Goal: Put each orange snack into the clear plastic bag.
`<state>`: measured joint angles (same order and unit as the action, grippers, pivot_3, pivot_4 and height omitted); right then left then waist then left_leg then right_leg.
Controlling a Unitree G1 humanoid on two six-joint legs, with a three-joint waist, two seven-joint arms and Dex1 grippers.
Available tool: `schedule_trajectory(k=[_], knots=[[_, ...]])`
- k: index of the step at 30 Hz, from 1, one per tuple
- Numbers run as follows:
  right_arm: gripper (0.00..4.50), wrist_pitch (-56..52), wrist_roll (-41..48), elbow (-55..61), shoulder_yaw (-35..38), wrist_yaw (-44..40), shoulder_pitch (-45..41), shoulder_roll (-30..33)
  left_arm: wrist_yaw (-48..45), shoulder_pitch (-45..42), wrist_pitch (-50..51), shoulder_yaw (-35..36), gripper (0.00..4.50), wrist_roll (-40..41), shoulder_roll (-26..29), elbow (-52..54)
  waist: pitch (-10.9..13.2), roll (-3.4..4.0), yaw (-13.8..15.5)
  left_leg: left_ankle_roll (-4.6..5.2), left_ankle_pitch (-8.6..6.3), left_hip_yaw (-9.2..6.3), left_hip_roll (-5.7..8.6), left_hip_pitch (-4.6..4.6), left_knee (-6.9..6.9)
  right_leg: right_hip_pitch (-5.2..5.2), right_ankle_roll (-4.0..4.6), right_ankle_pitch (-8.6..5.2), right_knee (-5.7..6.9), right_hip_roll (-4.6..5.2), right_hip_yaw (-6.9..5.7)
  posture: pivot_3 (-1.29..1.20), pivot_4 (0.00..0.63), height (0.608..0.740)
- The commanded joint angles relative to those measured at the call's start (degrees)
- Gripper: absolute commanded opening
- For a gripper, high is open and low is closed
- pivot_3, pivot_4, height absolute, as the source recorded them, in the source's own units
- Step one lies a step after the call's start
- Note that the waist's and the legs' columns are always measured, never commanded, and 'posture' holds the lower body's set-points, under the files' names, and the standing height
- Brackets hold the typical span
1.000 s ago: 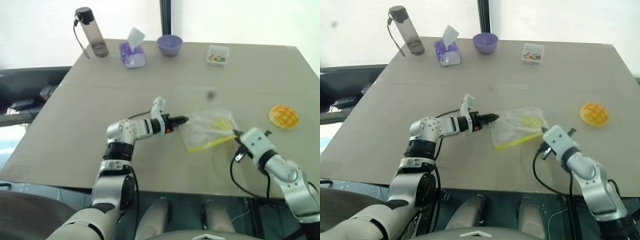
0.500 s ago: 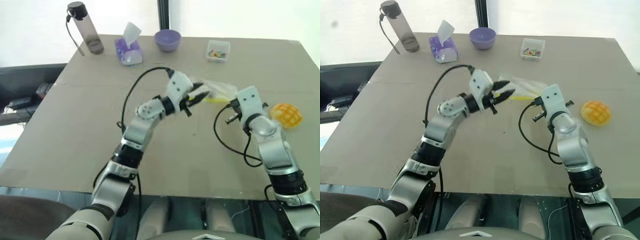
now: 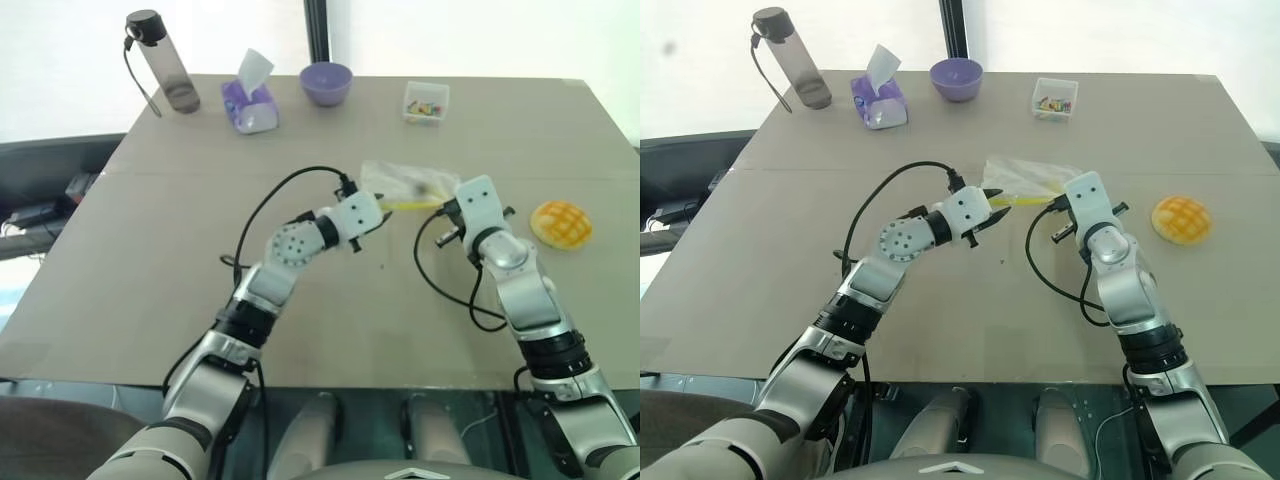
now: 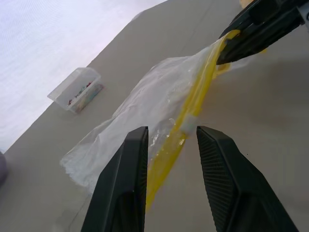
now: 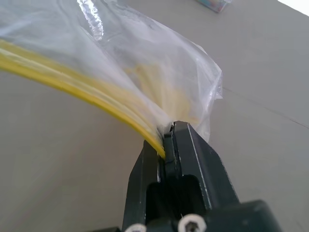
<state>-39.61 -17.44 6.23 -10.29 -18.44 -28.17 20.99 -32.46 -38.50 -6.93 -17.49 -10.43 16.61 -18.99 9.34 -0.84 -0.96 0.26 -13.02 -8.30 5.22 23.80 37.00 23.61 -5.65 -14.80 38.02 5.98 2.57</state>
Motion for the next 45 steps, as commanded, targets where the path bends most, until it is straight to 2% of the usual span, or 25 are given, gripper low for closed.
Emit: schedule_trajectory(k=[1,5,8,10,20,23,26,30,32,35,38,45], knots=[[0.00,1.3,-0.1,1.5,1.0,0.5,-1.3,0.6,3.0,-2.6,-3.0,0.5,1.68,-2.0,-0.4,-2.2,0.0,0.00,0.0,0.00,0.00,-0.01,0.01,0.01,0.00,0.00,0.00,0.00,-0.01,0.00,0.00,0.00,0.150,0.740],[0.00,1.2,-0.2,2.0,0.8,0.6,-0.9,0.5,5.2,-3.8,-5.0,0.7,1.68,-3.3,-0.6,-4.1,0.0,0.00,0.0,0.00,0.00,-0.01,0.01,0.00,0.02,0.00,0.00,0.00,0.01,0.00,0.00,0.00,0.150,0.740],[0.00,1.1,-0.2,2.0,0.8,0.6,-0.8,0.5,5.7,-4.1,-5.7,0.8,0.86,-3.5,-0.9,-5.0,0.0,0.00,0.0,0.00,0.00,0.00,0.01,0.00,0.02,0.00,0.00,0.00,0.01,0.00,0.00,0.00,0.150,0.740],[0.00,1.2,-0.2,2.0,0.8,0.7,-0.8,0.5,5.3,-4.2,-6.0,0.6,0.05,-3.4,-0.9,-5.4,0.0,0.00,0.0,0.00,0.00,0.00,0.01,0.00,0.02,0.00,0.00,0.00,0.02,0.00,0.00,0.00,0.150,0.740],[0.00,2.1,1.9,3.8,2.2,0.1,0.5,-0.2,6.0,-4.3,-6.6,0.6,0.05,-5.0,-0.8,-6.6,0.0,0.00,0.0,0.00,0.00,0.00,0.01,0.00,0.05,0.00,0.00,0.00,0.04,0.00,0.00,0.00,0.150,0.740],[0.93,3.6,1.6,5.8,2.9,0.7,1.8,1.1,5.1,-4.0,-6.3,0.9,0.00,-3.9,-1.2,-6.3,0.0,0.00,0.0,0.00,0.00,-0.02,0.01,0.01,0.06,0.00,0.00,0.00,0.04,0.00,-0.01,0.00,0.150,0.740],[2.34,1.9,0.7,9.7,2.3,-1.1,3.9,3.8,4.3,-3.5,-5.5,1.2,0.00,-3.1,-1.5,-5.6,0.0,0.00,0.0,0.00,0.00,-0.02,0.04,0.02,0.08,-0.01,0.00,0.00,0.05,0.02,-0.01,0.00,0.150,0.740],[2.34,-0.9,2.7,18.6,5.5,-2.9,6.3,5.3,3.7,-2.9,-4.2,1.5,0.00,-2.0,-2.0,-4.6,0.0,0.00,-0.1,0.00,0.00,-0.03,0.04,0.03,0.10,-0.01,0.00,0.00,0.07,0.01,-0.03,0.00,0.150,0.740],[2.34,-2.1,4.7,22.5,7.6,-3.1,6.7,4.1,3.5,-2.8,-3.4,1.7,0.00,-1.5,-2.2,-4.3,0.0,0.00,-0.2,0.01,0.00,-0.02,0.03,0.02,0.11,-0.01,0.00,0.00,0.09,0.01,-0.02,0.00,0.150,0.740],[1.46,-3.8,9.0,26.7,10.5,-2.8,6.8,0.0,2.6,-2.3,-1.2,2.2,0.00,0.0,-3.0,-3.1,0.0,0.00,-0.2,0.01,0.00,-0.04,0.01,0.01,0.13,-0.02,0.00,0.00,0.13,-0.01,-0.02,0.00,0.150,0.740],[0.06,-4.6,10.6,27.4,9.7,-2.9,7.5,-1.7,1.6,-1.4,1.5,2.4,0.00,1.5,-3.9,-0.9,0.0,0.01,-0.1,0.01,0.00,-0.04,-0.01,0.00,0.16,-0.03,0.00,0.00,0.14,-0.02,-0.02,0.00,0.150,0.740],[0.01,-3.4,12.3,24.1,8.3,-1.3,9.0,-3.9,-1.0,0.9,12.5,3.4,0.00,6.7,-6.5,7.2,0.0,0.01,0.0,0.01,0.00,-0.05,0.03,0.01,0.22,-0.03,0.00,0.00,0.20,0.01,-0.02,0.00,0.150,0.740]])
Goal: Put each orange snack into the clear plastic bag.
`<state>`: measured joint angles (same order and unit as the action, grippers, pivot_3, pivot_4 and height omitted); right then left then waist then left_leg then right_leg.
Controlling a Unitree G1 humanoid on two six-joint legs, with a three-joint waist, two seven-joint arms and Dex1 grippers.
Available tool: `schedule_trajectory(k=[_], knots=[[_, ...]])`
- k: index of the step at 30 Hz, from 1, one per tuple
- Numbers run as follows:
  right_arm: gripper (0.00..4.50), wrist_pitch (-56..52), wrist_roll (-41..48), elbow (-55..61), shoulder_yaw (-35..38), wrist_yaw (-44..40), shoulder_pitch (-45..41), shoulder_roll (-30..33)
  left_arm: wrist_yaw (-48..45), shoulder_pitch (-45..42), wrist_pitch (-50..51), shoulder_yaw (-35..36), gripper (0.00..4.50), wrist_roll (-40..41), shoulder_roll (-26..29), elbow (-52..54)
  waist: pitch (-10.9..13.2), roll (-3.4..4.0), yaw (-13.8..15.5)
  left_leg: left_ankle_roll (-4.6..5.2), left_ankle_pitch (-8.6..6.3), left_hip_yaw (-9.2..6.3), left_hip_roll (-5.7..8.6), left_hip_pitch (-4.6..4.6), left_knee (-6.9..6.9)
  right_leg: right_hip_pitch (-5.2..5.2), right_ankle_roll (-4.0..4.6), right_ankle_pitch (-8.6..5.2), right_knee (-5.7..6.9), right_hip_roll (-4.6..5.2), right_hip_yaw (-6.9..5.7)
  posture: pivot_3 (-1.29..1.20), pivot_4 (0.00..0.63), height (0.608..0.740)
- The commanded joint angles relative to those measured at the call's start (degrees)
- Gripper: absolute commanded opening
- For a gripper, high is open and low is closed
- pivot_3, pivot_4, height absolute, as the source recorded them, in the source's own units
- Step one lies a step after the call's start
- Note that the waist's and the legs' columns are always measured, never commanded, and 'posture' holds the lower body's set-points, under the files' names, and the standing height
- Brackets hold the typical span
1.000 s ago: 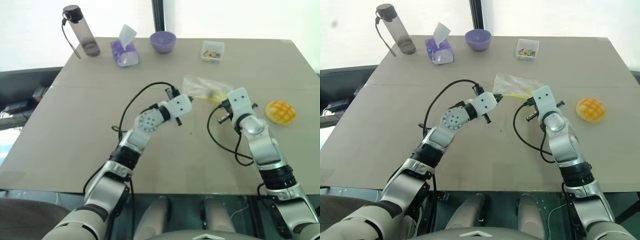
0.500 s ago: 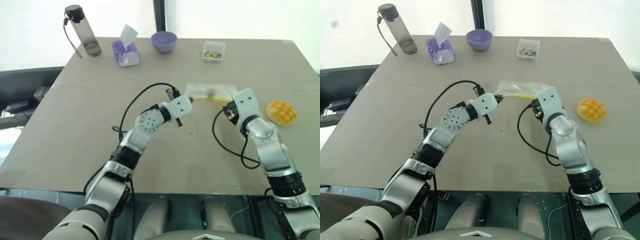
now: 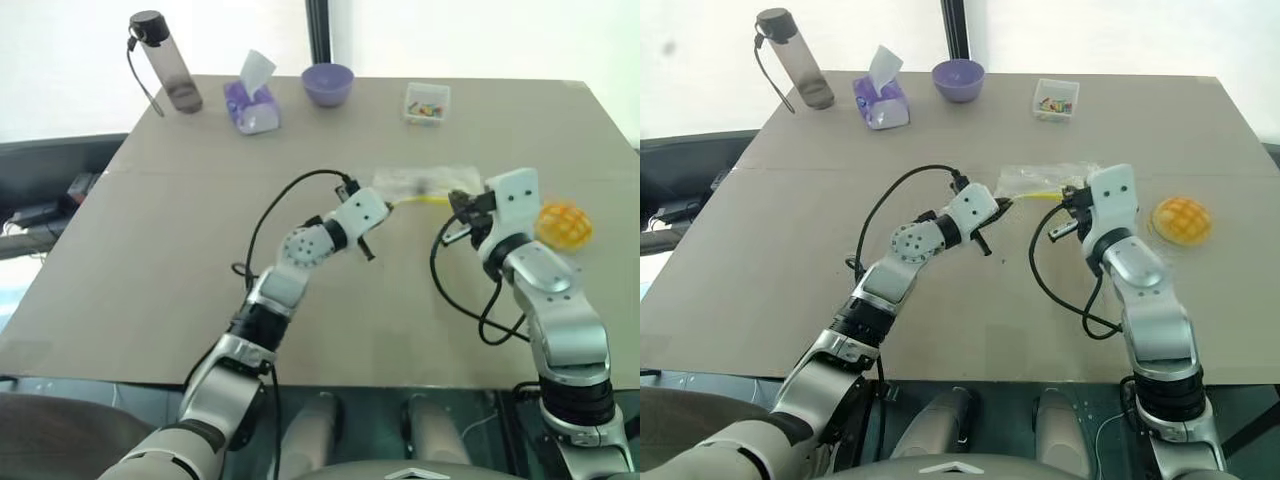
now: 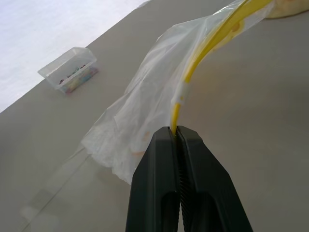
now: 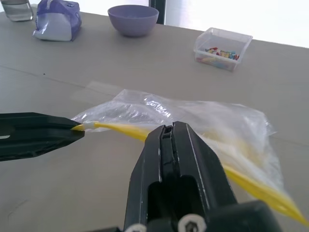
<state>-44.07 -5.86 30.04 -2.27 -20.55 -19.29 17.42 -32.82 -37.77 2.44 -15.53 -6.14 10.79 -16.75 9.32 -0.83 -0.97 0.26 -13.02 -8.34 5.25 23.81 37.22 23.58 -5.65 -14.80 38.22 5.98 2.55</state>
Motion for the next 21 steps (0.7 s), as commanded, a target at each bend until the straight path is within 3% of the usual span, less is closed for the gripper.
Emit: schedule_trajectory(k=[1,13,21], knots=[[0.01,1.2,1.1,-0.1,0.4,0.8,0.3,-0.5,-0.7,0.3,4.5,1.7,0.00,3.0,-0.9,6.0,0.0,0.00,0.0,0.00,0.00,0.00,0.00,0.00,0.00,0.00,0.00,0.00,0.00,0.00,0.00,0.00,0.150,0.740],[0.01,3.4,2.7,-4.3,1.5,2.1,-2.0,0.0,-1.5,1.4,6.7,0.6,0.00,3.3,-0.1,9.0,0.0,0.01,-0.1,-0.01,0.00,0.04,-0.02,-0.05,0.02,0.01,0.00,0.00,0.07,-0.01,0.05,0.00,0.150,0.740],[0.01,1.1,3.8,-0.3,2.6,0.8,-1.3,2.9,-1.4,1.7,4.0,-0.1,0.00,1.8,1.4,7.7,0.0,0.01,0.0,0.00,0.00,0.04,-0.01,-0.04,0.02,0.01,0.00,0.00,0.07,-0.01,0.04,0.00,0.150,0.740]])
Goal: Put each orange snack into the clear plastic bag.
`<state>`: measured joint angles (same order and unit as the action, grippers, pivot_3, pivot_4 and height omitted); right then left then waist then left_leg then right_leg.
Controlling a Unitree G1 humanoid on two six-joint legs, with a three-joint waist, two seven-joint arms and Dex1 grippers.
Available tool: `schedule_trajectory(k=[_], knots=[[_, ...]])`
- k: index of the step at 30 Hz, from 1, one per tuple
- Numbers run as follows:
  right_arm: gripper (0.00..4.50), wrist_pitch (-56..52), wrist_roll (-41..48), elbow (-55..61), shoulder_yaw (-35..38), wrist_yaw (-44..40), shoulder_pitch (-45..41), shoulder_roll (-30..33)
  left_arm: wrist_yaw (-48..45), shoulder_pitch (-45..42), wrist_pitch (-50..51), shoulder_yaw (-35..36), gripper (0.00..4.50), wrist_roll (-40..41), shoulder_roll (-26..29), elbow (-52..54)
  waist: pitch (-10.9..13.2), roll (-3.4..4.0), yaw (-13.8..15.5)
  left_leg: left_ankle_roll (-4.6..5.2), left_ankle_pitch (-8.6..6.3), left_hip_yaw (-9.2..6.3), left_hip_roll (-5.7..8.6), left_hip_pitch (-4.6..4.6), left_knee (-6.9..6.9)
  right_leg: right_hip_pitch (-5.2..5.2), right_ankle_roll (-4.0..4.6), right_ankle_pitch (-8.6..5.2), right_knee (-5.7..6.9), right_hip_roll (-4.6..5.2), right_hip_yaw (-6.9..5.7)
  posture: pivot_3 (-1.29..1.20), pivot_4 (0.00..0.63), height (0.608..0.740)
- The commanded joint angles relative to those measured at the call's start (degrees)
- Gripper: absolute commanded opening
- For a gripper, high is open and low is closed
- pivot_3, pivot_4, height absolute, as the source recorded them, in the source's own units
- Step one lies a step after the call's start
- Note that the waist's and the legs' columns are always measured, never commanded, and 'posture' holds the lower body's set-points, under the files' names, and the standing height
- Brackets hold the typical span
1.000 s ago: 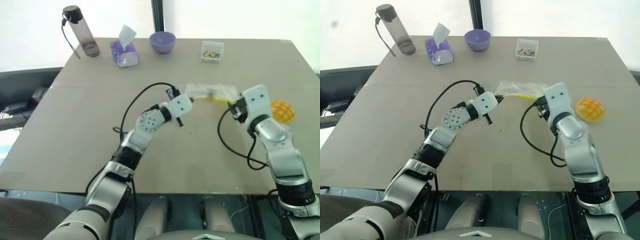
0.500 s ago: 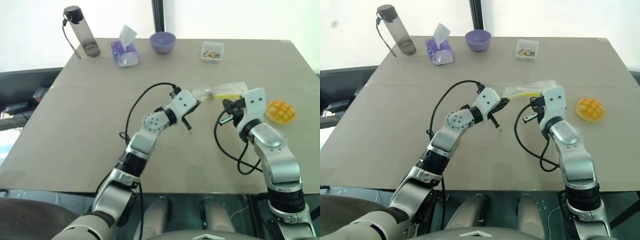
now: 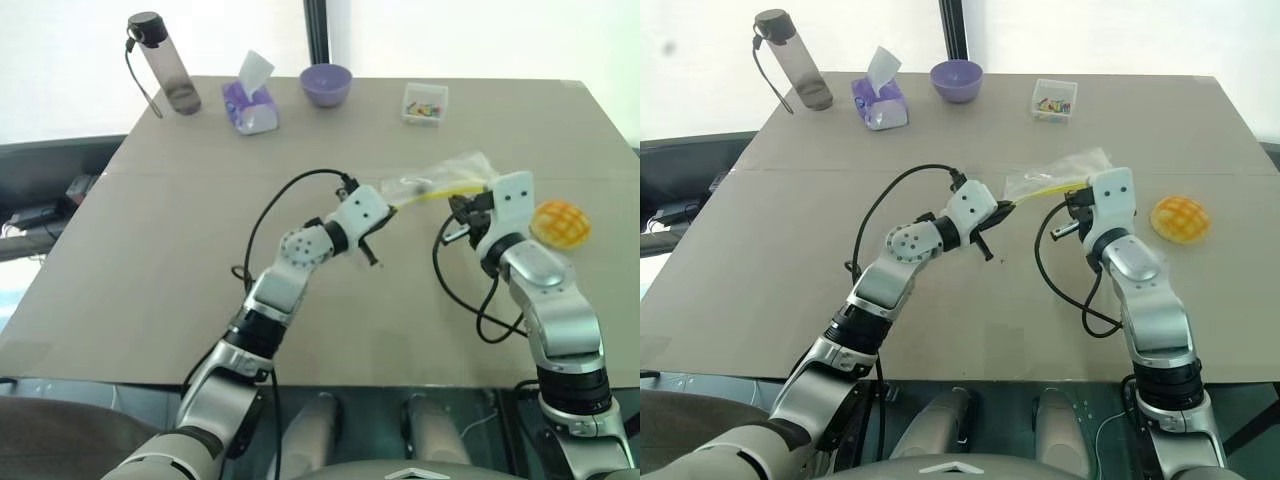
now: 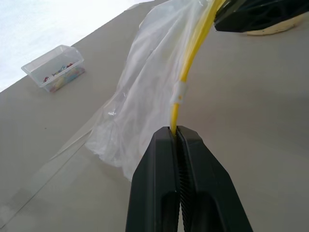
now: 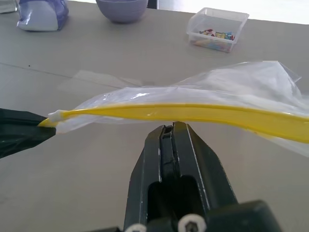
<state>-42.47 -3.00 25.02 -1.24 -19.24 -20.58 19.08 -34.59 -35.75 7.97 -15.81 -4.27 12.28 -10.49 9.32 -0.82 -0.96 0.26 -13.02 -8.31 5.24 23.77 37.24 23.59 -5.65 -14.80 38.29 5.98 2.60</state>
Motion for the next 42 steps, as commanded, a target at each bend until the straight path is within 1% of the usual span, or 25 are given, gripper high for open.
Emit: schedule_trajectory(k=[1,7,15,21,23,25,28,31,37,42], knots=[[0.01,-0.9,1.1,5.5,2.0,-0.7,0.4,1.8,0.4,-0.4,-1.6,0.3,0.00,0.0,-0.1,1.3,0.0,0.00,0.0,0.00,0.00,0.00,0.00,0.00,0.00,0.00,0.00,0.00,0.00,0.00,0.00,0.00,0.150,0.740],[0.01,-3.0,2.9,8.4,5.0,-0.6,2.3,3.8,0.2,-0.6,-2.2,0.1,0.00,-0.2,0.1,0.6,0.0,0.00,0.1,0.00,0.00,0.01,0.00,0.00,0.01,-0.01,0.00,0.00,0.00,0.00,0.00,0.00,0.150,0.740],[0.01,-2.7,3.6,6.4,6.7,1.2,2.6,3.1,-1.1,-0.8,-3.3,-0.4,0.00,0.3,-0.4,0.6,0.0,0.00,0.1,0.00,0.00,0.02,-0.01,0.00,0.01,-0.01,0.00,0.00,0.01,0.00,0.00,0.00,0.150,0.740],[0.01,-2.1,4.4,5.1,7.2,2.0,1.9,3.2,-2.5,-0.2,-5.0,-1.3,0.00,-0.3,0.6,0.5,0.0,0.00,0.1,0.00,0.00,0.02,-0.01,0.00,0.01,-0.01,0.00,0.00,0.01,0.00,0.01,0.00,0.150,0.740],[0.01,-2.2,4.5,5.3,7.5,1.6,2.0,4.2,-2.0,-0.3,-5.0,-0.9,0.00,-0.4,0.9,0.4,0.0,0.00,0.1,0.00,0.00,0.01,-0.01,0.00,0.01,-0.01,0.00,0.00,0.01,0.00,0.00,0.00,0.150,0.740],[0.01,-2.4,3.7,6.1,6.9,0.8,2.5,6.4,-1.5,-0.7,-4.3,-0.3,0.00,-0.1,0.8,-0.1,0.0,0.00,0.1,0.01,0.00,0.01,0.00,0.00,0.01,-0.01,0.00,0.00,0.01,0.00,0.01,0.00,0.150,0.740],[0.01,-1.1,0.6,7.5,3.4,-1.5,4.4,12.6,-1.0,-1.2,-2.4,0.5,0.00,0.8,0.2,-0.2,0.0,0.00,0.1,0.01,0.00,0.01,0.01,0.01,0.03,-0.01,0.00,0.00,0.01,0.01,0.00,0.00,0.150,0.740],[0.01,0.1,-2.4,8.1,0.6,-2.1,6.3,17.2,-1.1,-1.1,-0.6,1.0,0.00,1.7,-0.7,0.2,0.0,0.00,0.1,0.01,0.00,0.01,0.01,0.02,0.03,-0.01,-0.01,0.00,0.01,0.01,-0.02,0.00,0.150,0.740],[0.01,1.0,-3.8,6.8,0.4,-1.2,7.0,17.5,-1.4,-1.0,0.2,0.7,0.00,2.0,-1.0,0.8,0.0,-0.01,0.0,0.01,0.00,0.04,0.00,0.00,0.06,-0.02,-0.01,0.00,0.02,0.01,0.01,0.00,0.150,0.740],[0.01,1.7,-4.0,4.2,1.4,-0.2,6.6,16.1,-2.3,-1.0,-0.6,0.3,0.00,1.8,-0.6,0.7,0.0,-0.01,0.2,0.01,0.00,0.03,0.00,0.00,0.07,-0.04,-0.01,0.00,0.02,0.01,0.00,0.00,0.150,0.740]])
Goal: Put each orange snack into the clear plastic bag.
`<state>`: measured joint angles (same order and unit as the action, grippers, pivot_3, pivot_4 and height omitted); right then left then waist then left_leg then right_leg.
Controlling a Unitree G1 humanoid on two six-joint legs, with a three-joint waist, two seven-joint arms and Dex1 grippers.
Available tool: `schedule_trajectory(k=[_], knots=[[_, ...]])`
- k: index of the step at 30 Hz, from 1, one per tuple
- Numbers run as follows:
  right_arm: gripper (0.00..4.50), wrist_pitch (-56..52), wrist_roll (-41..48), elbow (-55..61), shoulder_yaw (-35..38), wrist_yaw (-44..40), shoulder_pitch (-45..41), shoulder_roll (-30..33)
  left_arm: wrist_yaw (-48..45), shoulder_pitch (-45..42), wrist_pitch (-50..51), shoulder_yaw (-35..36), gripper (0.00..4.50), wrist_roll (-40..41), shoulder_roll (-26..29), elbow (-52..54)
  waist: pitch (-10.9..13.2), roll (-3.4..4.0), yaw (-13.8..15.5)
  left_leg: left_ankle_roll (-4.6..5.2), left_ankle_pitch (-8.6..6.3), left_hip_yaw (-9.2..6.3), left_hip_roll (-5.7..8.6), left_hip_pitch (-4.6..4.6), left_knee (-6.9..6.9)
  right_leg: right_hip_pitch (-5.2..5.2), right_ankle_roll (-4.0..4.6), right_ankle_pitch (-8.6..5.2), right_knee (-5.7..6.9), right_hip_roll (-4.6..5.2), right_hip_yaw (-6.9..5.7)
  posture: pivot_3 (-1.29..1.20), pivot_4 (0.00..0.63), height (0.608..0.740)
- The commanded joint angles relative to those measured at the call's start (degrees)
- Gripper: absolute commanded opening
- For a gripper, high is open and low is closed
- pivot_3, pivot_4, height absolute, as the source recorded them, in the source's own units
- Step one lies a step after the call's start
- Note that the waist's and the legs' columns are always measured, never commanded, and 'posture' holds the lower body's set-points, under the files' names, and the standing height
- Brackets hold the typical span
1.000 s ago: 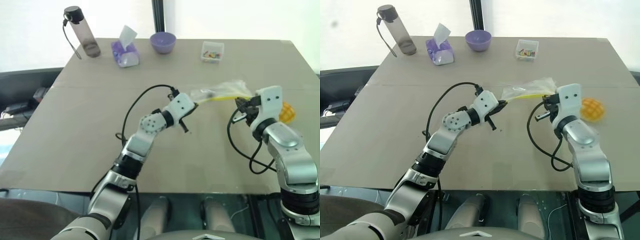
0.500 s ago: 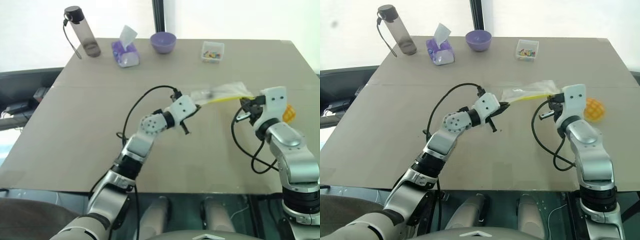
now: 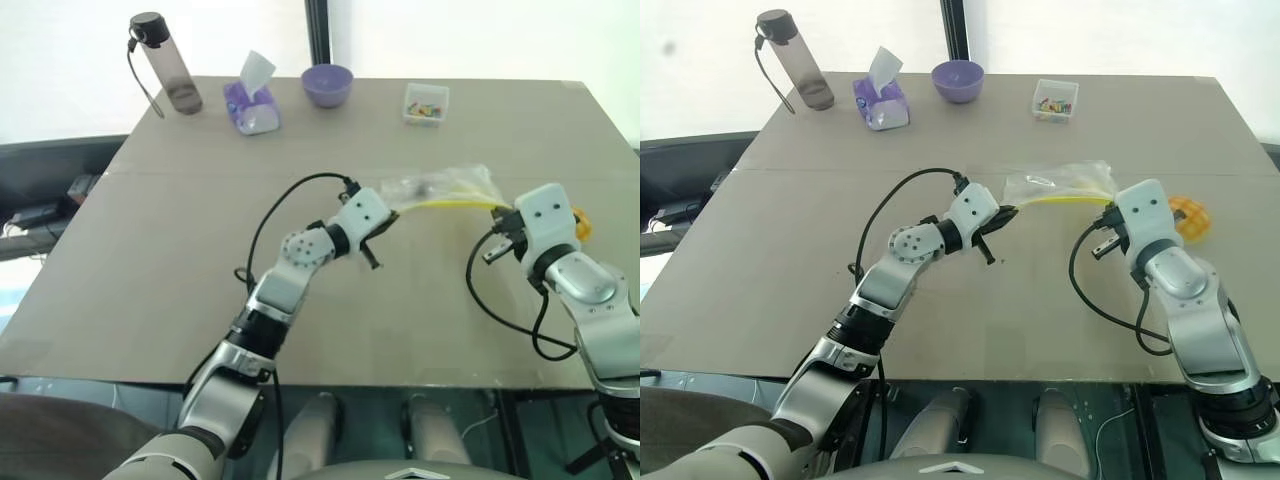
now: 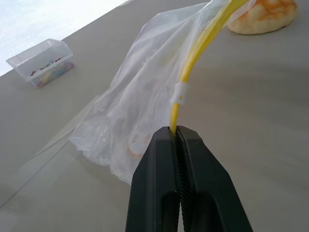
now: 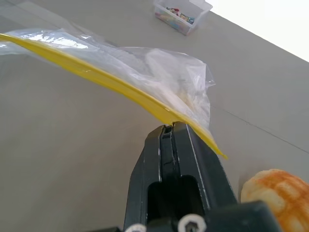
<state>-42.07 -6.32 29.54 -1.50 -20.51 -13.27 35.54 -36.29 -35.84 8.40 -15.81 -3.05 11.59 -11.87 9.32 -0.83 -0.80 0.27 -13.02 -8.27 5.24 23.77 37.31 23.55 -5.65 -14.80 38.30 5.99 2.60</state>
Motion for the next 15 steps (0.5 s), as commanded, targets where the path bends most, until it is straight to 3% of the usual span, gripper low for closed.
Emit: schedule_trajectory(k=[1,15], knots=[[0.01,1.4,-0.7,-0.9,1.9,1.3,-0.8,-0.5,-1.0,-0.8,-1.2,0.2,0.00,0.7,0.2,2.3,0.0,0.00,0.0,0.00,0.00,0.00,0.00,0.00,0.00,0.00,0.00,0.00,0.00,0.00,0.00,0.00,0.150,0.740],[0.01,3.8,0.1,-4.6,2.0,2.1,-3.6,-4.5,-6.5,1.3,-0.9,-1.4,0.00,2.1,1.0,4.8,0.0,0.00,0.0,0.00,0.00,0.00,-0.01,0.00,0.00,0.00,0.00,0.00,0.00,0.00,0.00,0.00,0.150,0.740]])
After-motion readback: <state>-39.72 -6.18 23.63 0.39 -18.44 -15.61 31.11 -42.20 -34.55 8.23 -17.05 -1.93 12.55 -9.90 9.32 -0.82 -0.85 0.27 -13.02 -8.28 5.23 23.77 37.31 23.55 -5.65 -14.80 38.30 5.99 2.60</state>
